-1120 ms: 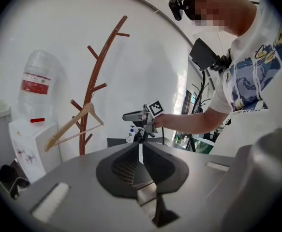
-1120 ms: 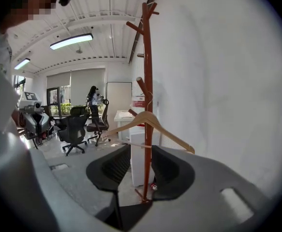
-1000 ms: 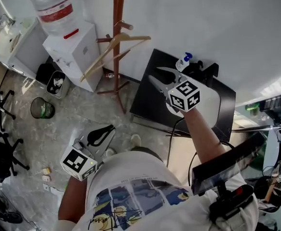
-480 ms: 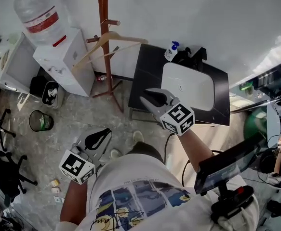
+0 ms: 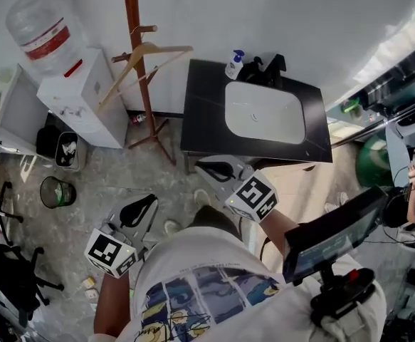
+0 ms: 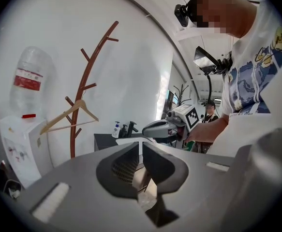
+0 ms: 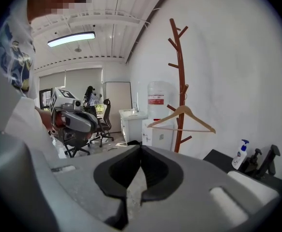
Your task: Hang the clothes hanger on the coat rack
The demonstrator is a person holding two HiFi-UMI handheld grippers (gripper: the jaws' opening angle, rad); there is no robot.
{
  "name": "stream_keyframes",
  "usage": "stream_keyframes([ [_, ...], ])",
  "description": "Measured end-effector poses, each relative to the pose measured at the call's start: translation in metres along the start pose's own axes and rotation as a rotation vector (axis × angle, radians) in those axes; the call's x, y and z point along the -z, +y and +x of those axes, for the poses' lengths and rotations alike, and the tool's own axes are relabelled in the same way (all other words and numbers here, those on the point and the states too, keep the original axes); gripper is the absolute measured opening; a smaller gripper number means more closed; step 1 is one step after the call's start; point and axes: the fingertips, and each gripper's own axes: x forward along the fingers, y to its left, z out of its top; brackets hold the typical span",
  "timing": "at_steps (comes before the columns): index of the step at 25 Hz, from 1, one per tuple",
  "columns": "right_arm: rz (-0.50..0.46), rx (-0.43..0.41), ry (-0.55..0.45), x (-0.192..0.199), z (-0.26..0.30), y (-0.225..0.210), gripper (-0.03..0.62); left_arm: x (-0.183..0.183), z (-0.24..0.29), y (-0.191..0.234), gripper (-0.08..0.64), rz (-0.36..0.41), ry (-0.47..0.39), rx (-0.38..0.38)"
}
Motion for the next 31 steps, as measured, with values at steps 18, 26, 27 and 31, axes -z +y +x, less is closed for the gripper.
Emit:
stream_keyframes([
  [18,-0.087,-0.066,-0.026,-0.015,0.003,0.048,0.002,0.011,-0.015,-0.012,0.028,-0.001,0.012,0.007],
  [26,-0.099,-0.072,-0.019,-0.019,0.011,0.046,0.002,0.011,-0.015,-0.003,0.028,-0.005,0.003,0.004],
  [27,-0.102,-0.072,-0.018,-0.019,0.012,0.045,0.002,0.012,-0.015,-0.002,0.028,-0.004,0.001,0.006],
  [31,-0.109,-0.073,-0.017,-0.020,0.014,0.042,0.002,0.011,-0.012,0.000,0.028,-0.006,0.000,0.004],
])
